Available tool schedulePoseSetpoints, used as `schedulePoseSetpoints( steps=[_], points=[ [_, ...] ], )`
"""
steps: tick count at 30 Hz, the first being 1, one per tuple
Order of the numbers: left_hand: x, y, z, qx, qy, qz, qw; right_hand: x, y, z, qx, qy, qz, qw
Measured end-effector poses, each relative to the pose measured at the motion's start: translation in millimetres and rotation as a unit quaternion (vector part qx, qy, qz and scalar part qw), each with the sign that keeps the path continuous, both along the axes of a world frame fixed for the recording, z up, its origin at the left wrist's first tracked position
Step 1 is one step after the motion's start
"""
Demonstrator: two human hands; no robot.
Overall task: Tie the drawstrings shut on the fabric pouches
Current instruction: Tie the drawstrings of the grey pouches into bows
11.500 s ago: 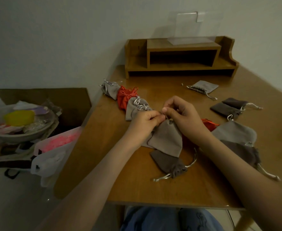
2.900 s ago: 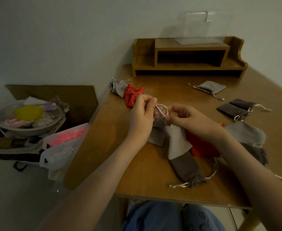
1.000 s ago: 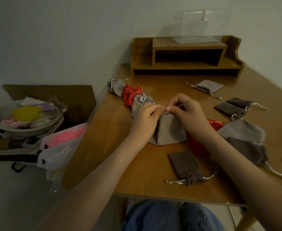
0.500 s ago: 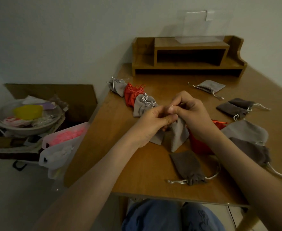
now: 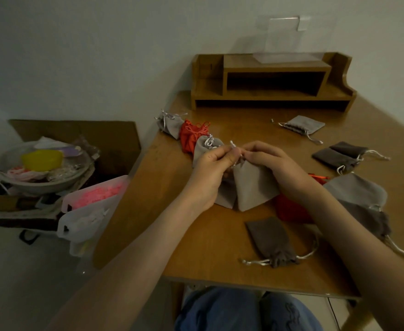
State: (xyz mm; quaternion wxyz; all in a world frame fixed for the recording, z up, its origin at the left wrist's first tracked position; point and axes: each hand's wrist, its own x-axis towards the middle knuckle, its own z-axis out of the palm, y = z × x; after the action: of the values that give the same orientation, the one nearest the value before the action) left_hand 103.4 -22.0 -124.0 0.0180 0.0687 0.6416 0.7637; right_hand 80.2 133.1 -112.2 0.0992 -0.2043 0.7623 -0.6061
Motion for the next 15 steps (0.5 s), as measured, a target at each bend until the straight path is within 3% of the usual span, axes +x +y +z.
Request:
schedulePoseSetpoints(
  steps=[4,7,10,15],
  points=[
    [-0.1,-1.8,1.8,0.029,-0.006,0.014,0.999,1.8,1.0,-1.3,0.004,-0.032,0.017,0.999],
    [-0.6,-2.3,1.4,0.044,-0.003,0.005,0.999,3.8,-1.7,0.1,0.030,-0.004,0.013,0.999],
    [-1.1,-2.1,3.6,0.059,-0.017,0.034,0.998,4.4,-4.1,-0.6,0.070,0.037,-0.036,0.996],
    [4.2,0.7,10.2,0.031,-0.017,0.032,0.999,0.3,0.3,-0.3,0.069,0.030,-0.099,0.992]
  ],
)
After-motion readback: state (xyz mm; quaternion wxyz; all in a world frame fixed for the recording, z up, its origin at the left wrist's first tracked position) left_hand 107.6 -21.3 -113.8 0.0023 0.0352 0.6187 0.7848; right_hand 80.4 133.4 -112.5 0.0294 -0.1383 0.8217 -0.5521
